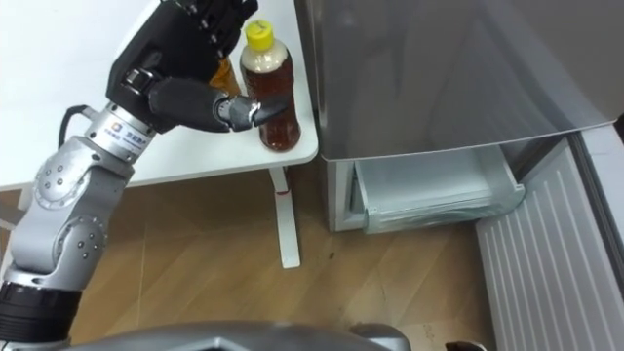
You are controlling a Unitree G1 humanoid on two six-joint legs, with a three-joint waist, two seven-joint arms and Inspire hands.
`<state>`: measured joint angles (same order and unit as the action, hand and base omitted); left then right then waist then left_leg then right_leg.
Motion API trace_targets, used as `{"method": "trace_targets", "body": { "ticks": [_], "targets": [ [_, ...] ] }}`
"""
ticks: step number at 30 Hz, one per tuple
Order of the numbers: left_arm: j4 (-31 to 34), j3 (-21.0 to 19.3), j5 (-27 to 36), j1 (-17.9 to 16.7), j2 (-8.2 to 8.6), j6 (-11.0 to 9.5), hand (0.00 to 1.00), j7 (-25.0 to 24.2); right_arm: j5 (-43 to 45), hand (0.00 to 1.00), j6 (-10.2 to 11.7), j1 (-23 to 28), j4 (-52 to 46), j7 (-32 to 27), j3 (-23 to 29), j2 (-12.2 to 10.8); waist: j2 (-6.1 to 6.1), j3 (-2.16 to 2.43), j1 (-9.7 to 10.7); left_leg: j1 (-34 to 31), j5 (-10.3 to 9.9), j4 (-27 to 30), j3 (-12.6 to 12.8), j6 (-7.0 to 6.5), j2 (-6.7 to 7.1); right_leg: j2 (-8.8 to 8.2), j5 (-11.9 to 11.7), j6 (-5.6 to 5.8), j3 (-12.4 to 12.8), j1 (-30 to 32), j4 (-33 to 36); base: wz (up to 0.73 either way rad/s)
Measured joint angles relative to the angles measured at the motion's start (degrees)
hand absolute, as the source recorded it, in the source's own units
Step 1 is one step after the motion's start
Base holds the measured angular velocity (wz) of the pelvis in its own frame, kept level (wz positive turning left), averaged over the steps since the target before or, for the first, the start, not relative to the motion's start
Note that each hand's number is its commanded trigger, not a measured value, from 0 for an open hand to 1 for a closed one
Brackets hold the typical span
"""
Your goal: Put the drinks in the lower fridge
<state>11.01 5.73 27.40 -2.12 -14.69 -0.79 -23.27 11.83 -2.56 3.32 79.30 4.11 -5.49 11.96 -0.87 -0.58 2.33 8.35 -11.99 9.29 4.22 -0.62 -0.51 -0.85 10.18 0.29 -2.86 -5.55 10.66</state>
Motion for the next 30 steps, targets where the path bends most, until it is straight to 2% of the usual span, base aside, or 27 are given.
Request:
{"method": "trace_targets", "body": {
  "ticks": [4,24,30],
  "targets": [
    [0.0,0.0,0.0,-0.7,0.00,0.5,0.00,0.0,0.0,0.00,0.0,0.1,0.0,0.3,0.0,0.0,-0.21,0.19,-0.4,0.0,0.0,0.1,0.2,0.00,-0.01,-0.01,0.0,0.00,0.1,0.0,0.0,0.00],
    [-1.5,-0.7,0.4,-0.7,0.00,0.5,0.00,0.2,0.0,0.00,0.0,1.2,-0.2,0.4,0.0,0.0,-0.24,0.21,-1.0,0.3,0.0,-0.6,0.3,0.00,-0.05,0.10,0.0,0.00,0.5,-0.2,0.0,0.00],
    [-5.2,-0.6,0.1,-0.7,0.11,0.5,0.00,0.7,0.0,0.00,0.0,1.2,-0.7,0.3,0.0,0.0,-0.34,0.13,-0.6,0.2,0.0,-0.2,0.3,0.00,-0.03,0.07,0.0,0.00,0.5,-0.4,0.0,0.00]
  ]
}}
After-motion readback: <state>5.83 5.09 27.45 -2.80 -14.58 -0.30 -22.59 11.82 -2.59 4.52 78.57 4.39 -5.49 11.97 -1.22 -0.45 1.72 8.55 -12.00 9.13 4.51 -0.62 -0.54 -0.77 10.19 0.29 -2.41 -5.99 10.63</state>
